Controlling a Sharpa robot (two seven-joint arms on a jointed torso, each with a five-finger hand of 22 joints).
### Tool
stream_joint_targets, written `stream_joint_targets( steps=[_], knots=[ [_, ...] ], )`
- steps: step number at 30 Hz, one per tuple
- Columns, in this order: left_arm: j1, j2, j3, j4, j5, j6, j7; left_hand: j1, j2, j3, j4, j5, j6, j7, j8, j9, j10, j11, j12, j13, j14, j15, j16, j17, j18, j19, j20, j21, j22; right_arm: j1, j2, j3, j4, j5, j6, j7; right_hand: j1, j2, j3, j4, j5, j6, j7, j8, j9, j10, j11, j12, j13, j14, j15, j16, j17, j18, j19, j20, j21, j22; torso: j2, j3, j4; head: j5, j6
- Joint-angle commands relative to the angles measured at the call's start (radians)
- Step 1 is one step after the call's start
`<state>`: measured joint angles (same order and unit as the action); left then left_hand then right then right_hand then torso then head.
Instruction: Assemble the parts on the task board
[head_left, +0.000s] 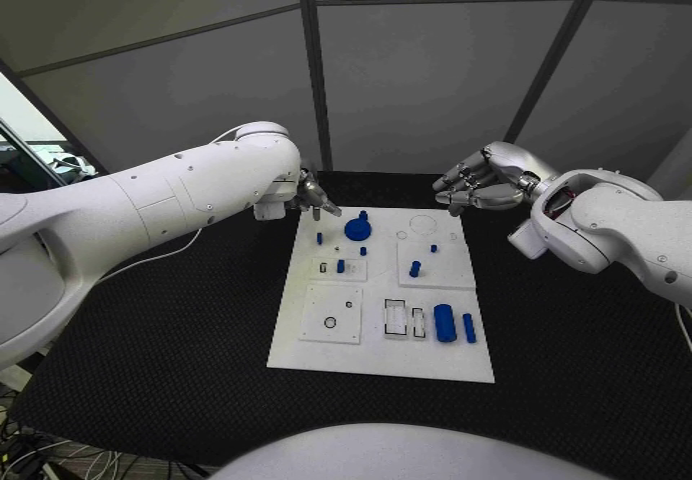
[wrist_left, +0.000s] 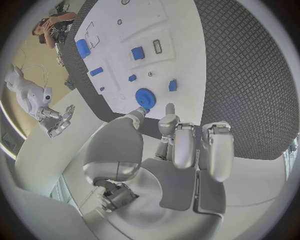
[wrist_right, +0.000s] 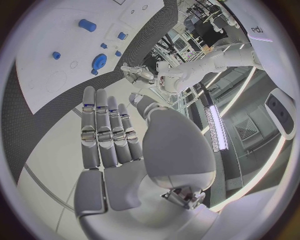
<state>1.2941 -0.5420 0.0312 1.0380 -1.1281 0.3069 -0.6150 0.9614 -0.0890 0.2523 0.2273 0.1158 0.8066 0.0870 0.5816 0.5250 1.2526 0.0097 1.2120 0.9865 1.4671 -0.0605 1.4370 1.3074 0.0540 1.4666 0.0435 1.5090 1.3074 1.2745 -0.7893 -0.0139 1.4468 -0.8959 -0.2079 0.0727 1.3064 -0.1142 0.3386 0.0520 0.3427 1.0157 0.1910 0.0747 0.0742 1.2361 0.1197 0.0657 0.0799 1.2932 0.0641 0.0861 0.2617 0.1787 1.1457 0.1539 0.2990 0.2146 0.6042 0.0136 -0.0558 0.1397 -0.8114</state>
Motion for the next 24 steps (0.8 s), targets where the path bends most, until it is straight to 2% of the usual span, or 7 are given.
stream_joint_targets(
  steps=[1,6,12,19,24],
  knots=[
    [-0.003,0.015,-0.005,-0.034,0.008,0.062,0.009,0.014,0.003,-0.012,0.001,0.003,0.017,0.000,-0.004,-0.004,-0.002,0.002,0.005,0.002,0.064,0.006,-0.005,0.126,-0.034,0.070,0.007,0.001,0.182,0.002,0.001,0.001,0.004,-0.006,0.004,0.005,-0.008,0.003,-0.003,0.002,0.006,-0.008,0.003,-0.005,-0.002,-0.009,0.001,0.004,-0.001,-0.007,-0.001,-0.007,0.001,0.000,-0.002,0.005,-0.005,-0.002,0.004,-0.0002,-0.0009,0.000,0.001],
    [-0.017,0.036,-0.010,-0.077,0.008,0.064,0.016,0.022,0.007,-0.019,0.002,0.004,0.027,-0.002,0.001,-0.006,0.000,0.000,0.008,0.005,0.064,0.005,-0.005,0.126,-0.035,0.071,0.006,0.003,0.184,0.002,0.002,0.001,0.006,-0.007,0.003,0.006,-0.006,0.004,-0.002,0.001,0.007,-0.007,0.002,-0.003,-0.001,-0.008,0.000,0.005,-0.001,-0.007,-0.002,-0.007,0.002,0.001,-0.002,0.005,-0.005,-0.003,0.003,-0.0011,-0.0011,0.000,-0.001],
    [-0.031,0.049,-0.012,-0.106,0.008,0.062,0.021,0.024,0.009,-0.021,0.003,0.004,0.029,-0.002,0.002,-0.006,0.002,0.000,0.010,0.007,0.064,0.004,-0.005,0.126,-0.035,0.071,0.006,0.004,0.185,0.002,0.002,0.001,0.007,-0.008,0.002,0.007,-0.005,0.005,-0.001,0.000,0.007,-0.006,0.002,-0.003,-0.001,-0.007,0.000,0.006,-0.001,-0.006,-0.002,-0.006,0.002,0.001,-0.001,0.005,-0.006,-0.003,0.002,-0.0008,-0.0029,0.001,-0.003],
    [-0.036,0.053,-0.012,-0.122,0.008,0.072,0.018,0.030,0.015,-0.024,0.003,0.004,0.033,-0.004,0.006,-0.005,0.003,-0.001,0.012,0.008,0.064,0.003,-0.005,0.126,-0.035,0.072,0.005,0.004,0.186,0.002,0.001,0.001,0.007,-0.009,0.002,0.006,-0.005,0.005,-0.001,0.000,0.007,-0.006,0.002,-0.003,-0.001,-0.007,0.000,0.006,-0.001,-0.006,-0.002,-0.006,0.002,0.001,-0.001,0.005,-0.006,-0.003,0.001,0.0000,0.0002,0.000,-0.004],
    [-0.037,0.054,-0.012,-0.126,0.008,0.085,0.019,0.044,0.024,-0.027,0.001,0.005,0.037,-0.006,0.011,-0.004,0.003,-0.003,0.013,0.008,0.064,0.002,-0.005,0.126,-0.036,0.072,0.004,0.005,0.188,0.002,0.002,0.001,0.007,-0.009,0.002,0.006,-0.004,0.005,-0.001,0.000,0.007,-0.006,0.001,-0.002,-0.001,-0.007,-0.001,0.007,-0.001,-0.005,-0.002,-0.006,0.003,0.002,0.000,0.005,-0.006,-0.003,0.001,0.0001,0.0001,0.001,-0.006]
  ],
)
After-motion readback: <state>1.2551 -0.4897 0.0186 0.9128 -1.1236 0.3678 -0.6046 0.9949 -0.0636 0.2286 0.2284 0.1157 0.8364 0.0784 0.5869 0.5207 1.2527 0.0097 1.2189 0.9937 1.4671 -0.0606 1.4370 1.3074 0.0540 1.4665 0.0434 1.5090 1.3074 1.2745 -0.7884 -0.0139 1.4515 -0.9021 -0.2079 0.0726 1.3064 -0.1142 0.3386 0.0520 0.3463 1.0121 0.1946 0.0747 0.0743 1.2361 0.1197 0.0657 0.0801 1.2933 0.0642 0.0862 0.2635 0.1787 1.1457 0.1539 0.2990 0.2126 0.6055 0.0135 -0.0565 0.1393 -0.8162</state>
